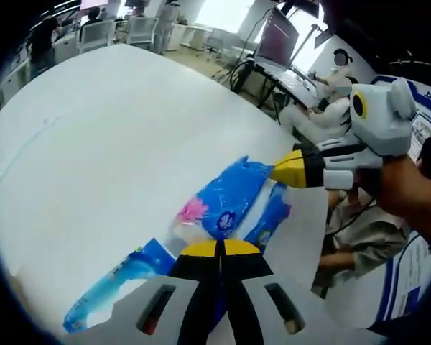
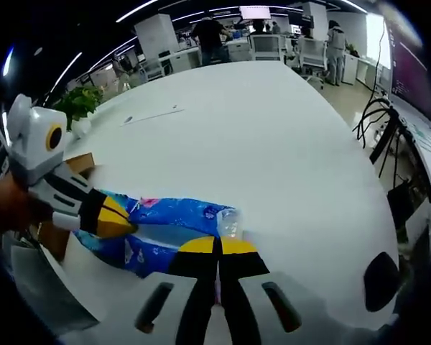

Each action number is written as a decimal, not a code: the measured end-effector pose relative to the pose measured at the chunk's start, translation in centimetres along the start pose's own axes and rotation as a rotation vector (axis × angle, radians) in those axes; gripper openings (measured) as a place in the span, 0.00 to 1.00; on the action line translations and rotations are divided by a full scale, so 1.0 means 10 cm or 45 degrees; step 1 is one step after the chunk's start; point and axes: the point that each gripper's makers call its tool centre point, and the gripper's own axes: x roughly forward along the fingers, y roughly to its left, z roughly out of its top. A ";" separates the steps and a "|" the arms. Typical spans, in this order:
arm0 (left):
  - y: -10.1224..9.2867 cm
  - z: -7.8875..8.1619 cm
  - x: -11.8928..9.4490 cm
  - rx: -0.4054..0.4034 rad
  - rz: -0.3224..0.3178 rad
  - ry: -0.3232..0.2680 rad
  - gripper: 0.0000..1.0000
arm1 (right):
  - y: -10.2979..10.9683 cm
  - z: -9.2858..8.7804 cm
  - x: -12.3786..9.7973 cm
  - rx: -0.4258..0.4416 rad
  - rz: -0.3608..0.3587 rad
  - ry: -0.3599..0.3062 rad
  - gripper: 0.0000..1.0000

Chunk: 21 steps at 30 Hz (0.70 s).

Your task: Operate the shoe box by opening the lid, removing the specified soft item, and placing it in the target area until the item is outside and the box remains undamaged.

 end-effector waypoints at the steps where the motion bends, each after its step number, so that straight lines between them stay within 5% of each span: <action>1: 0.01 -0.01 0.02 0.002 0.000 0.003 0.00 | 0.00 -0.01 0.02 -0.007 -0.001 0.005 0.00; 21: 0.10 -0.04 0.11 -0.018 0.025 -0.001 0.05 | -0.02 -0.07 0.16 0.014 0.014 -0.003 0.03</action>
